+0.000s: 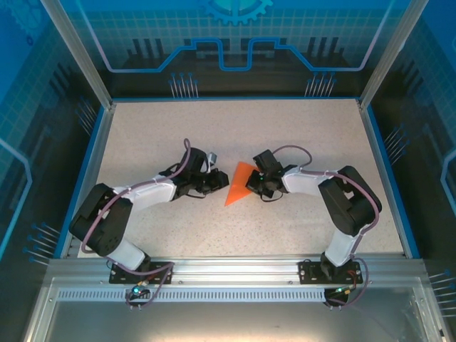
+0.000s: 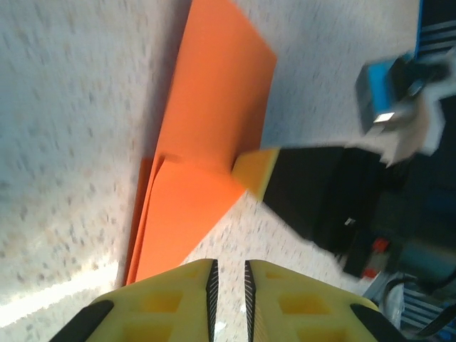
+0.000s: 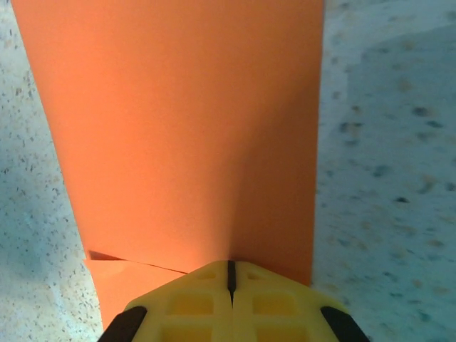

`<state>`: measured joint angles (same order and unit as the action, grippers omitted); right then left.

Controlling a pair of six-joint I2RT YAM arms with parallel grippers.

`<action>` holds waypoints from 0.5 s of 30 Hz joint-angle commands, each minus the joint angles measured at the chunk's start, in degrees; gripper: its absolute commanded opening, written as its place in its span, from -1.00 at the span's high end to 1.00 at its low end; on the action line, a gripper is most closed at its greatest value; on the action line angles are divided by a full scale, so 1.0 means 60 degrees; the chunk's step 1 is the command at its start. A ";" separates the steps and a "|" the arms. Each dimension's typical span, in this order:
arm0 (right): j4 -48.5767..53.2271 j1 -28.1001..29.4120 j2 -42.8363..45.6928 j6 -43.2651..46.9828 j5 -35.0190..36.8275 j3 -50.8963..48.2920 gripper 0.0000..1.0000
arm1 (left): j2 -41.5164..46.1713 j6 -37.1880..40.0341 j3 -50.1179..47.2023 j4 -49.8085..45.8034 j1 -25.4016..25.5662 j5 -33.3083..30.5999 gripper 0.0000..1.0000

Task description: Fold a paper plane with a square sheet of paper (pick it up from the middle)

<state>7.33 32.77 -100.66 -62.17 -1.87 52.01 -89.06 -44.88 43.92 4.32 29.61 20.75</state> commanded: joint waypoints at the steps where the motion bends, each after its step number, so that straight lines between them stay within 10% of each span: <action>1: 0.0268 0.0089 0.0260 -0.0431 0.0530 -0.0052 1.00 | -0.0129 -0.0645 -0.0494 0.0742 0.0340 0.0321 0.62; 15: -0.0247 0.0039 0.0582 0.0113 -0.0257 0.0124 1.00 | -0.1371 -0.1013 -0.0437 0.0635 0.0851 -0.0655 0.90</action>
<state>6.79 32.75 -99.72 -62.72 -2.24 51.96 -96.47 -51.13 40.66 10.17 34.48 19.81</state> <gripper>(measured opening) 0.046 0.078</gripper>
